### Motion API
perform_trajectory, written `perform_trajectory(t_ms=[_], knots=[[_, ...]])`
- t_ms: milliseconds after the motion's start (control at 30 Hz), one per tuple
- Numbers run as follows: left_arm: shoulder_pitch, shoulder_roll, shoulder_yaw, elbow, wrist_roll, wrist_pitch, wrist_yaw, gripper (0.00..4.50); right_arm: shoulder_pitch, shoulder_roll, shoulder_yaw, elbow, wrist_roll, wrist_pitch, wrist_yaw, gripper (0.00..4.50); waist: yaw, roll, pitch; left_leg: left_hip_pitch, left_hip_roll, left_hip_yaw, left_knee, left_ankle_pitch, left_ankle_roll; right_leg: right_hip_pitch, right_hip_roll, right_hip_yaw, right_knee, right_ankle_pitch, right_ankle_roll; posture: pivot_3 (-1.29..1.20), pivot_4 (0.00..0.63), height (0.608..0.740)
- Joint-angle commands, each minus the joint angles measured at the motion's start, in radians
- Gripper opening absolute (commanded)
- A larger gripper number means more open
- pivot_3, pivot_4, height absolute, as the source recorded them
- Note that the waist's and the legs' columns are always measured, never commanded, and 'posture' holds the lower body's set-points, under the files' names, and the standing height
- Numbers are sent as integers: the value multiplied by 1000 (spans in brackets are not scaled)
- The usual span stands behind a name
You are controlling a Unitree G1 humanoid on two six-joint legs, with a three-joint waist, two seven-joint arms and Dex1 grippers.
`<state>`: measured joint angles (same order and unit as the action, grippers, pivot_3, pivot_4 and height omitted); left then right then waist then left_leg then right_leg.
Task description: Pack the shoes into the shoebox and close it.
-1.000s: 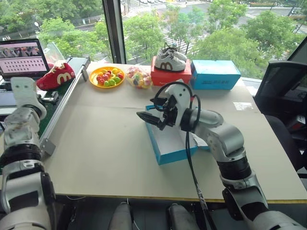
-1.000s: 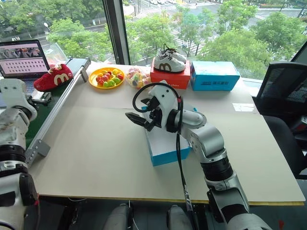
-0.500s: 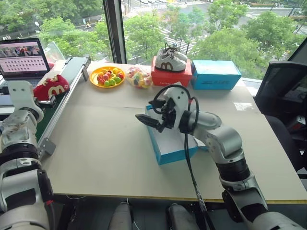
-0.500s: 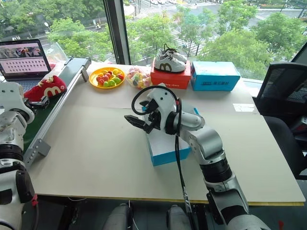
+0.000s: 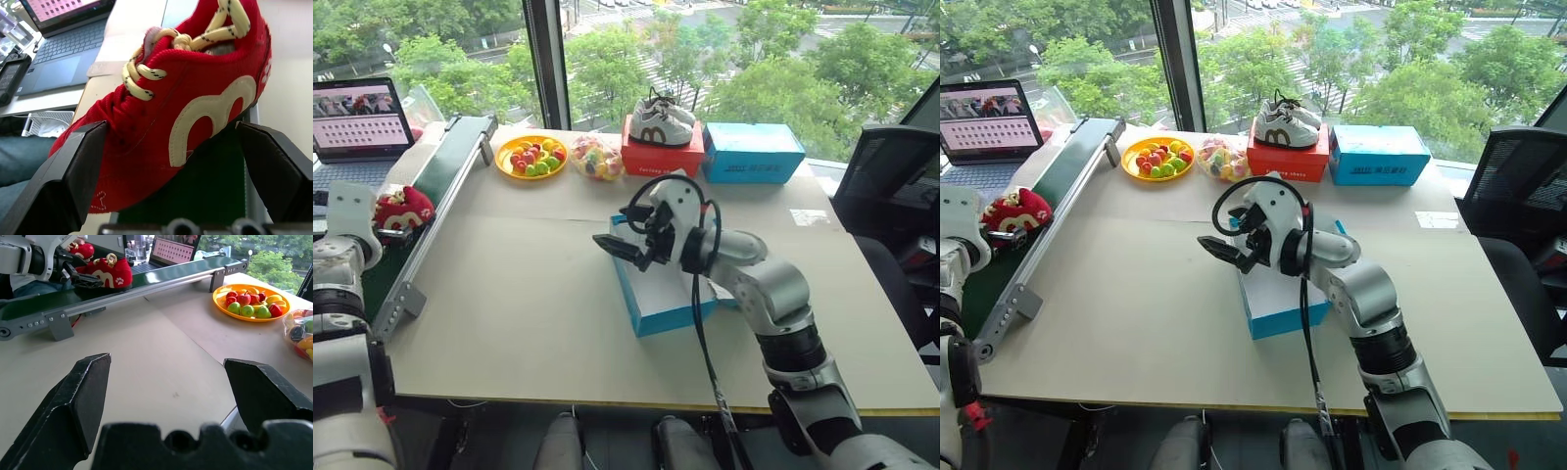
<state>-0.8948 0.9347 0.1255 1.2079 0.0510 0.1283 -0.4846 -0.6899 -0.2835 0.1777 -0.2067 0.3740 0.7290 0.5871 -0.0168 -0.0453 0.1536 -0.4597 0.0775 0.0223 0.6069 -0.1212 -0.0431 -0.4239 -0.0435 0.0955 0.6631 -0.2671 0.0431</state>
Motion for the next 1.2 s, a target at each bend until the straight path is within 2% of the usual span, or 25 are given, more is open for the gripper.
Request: perform_trajectory(t_ms=[33, 67, 200, 467, 667, 833, 1000, 1100, 1200], knots=[[-31, 48, -46, 25, 49, -40, -84, 3985, 1, -10, -34, -40, -2, -28, -9, 4500, 0, 0, 0, 0, 0, 0, 0, 0, 0, 0, 0, 0, 0, 0, 0, 0, 150, 740], [-32, 49, -50, 28, 53, -44, -99, 3880, 4, -12, -35, -44, -2, -26, -10, 4500, 0, 0, 0, 0, 0, 0, 0, 0, 0, 0, 0, 0, 0, 0, 0, 0, 150, 740], [-40, 43, -50, 31, 49, -46, -127, 2421, 13, -18, -40, -56, -1, -21, -17, 4500, 6, 0, 0, 0, 0, 0, 0, 0, 0, 0, 0, 0, 1, 0, -1, 0, 150, 740], [-69, -6, -10, -5, -2, 25, -146, 89, 12, -28, -33, -59, -2, -21, -23, 4500, 24, 0, 0, 0, 1, 0, 1, 0, 0, 1, 0, -2, 1, -1, 0, 0, 150, 740], [-115, -34, 48, -112, -76, 97, -173, 35, 10, -39, -39, -57, 0, -22, -16, 4500, 35, -1, 0, -1, 1, 0, 2, 0, 0, 1, -1, -3, 1, -1, 0, 0, 150, 740], [-100, -157, 140, -556, -273, 355, -191, 35, -21, -56, -101, -22, 21, -18, -20, 4500, 30, -8, 3, -6, 2, -1, 3, 1, -1, 0, 0, -5, 0, -1, 0, 0, 150, 740], [-22, -321, 179, -940, -438, 603, -105, 35, -43, -40, -230, -5, 133, 46, -34, 4500, 13, -7, 3, -7, 2, -2, 4, 1, -1, -1, 0, -4, 1, 0, 0, 0, 150, 740], [13, -519, 181, -1164, -577, 768, 8, 35, -81, -14, -384, 28, 264, 122, -90, 4500, 4, -7, 3, -6, 2, -3, 4, 1, 0, 0, 0, -4, 2, 0, 0, 0, 150, 740], [49, -667, 208, -1279, -661, 853, 110, 35, -73, -8, -430, 22, 327, 174, -116, 4500, 2, -7, 3, -6, 2, -4, 7, 1, 0, 2, 0, -4, 3, 0, 1, 0, 150, 740]])
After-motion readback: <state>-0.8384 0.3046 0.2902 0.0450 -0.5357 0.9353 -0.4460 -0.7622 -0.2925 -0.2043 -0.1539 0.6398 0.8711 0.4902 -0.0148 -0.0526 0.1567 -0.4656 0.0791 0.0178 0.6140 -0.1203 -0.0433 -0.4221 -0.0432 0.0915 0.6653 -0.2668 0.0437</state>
